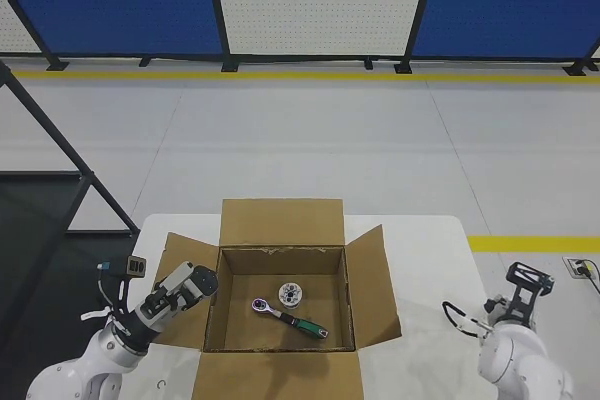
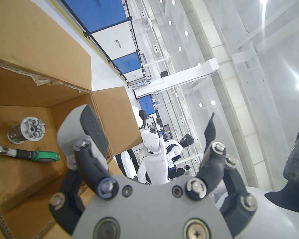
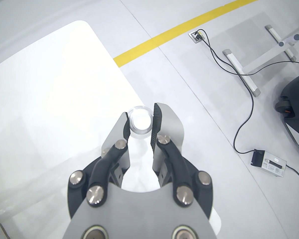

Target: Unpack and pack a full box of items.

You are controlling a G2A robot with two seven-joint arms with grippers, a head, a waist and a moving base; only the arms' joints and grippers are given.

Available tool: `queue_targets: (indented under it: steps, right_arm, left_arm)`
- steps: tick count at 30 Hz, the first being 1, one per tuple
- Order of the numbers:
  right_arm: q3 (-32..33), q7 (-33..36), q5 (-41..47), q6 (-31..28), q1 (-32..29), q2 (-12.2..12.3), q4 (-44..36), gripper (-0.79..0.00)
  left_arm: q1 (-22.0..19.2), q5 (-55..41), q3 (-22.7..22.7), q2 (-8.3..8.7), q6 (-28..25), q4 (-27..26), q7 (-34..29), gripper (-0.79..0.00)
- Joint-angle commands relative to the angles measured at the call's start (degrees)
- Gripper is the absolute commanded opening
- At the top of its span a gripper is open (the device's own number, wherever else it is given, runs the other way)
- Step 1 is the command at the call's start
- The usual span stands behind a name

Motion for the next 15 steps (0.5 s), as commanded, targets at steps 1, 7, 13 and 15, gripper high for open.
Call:
queue_targets:
  steps: [1, 7, 13, 15]
  right_arm:
    - [0.9, -0.5, 1.3, -1.4, -1.7, 0.1, -1.5, -0.785]
    - [1.6, -1.2, 2.4, -3.3, -5.8, 0.1, -4.3, -0.785]
    - [1.7, -1.4, 2.5, -4.0, -7.6, 0.2, -4.9, -0.785]
    - [1.3, -1.7, 2.2, -4.5, -7.9, 0.2, -4.8, -0.785]
  left_arm:
    - [0.0, 0.0, 0.0, 0.0, 0.0, 0.0, 0.0, 0.0]
    - [0.0, 0.0, 0.0, 0.0, 0.0, 0.0, 0.0, 0.0]
    - [0.0, 0.0, 0.0, 0.0, 0.0, 0.0, 0.0, 0.0]
    - [0.0, 0.0, 0.0, 0.0, 0.0, 0.0, 0.0, 0.0]
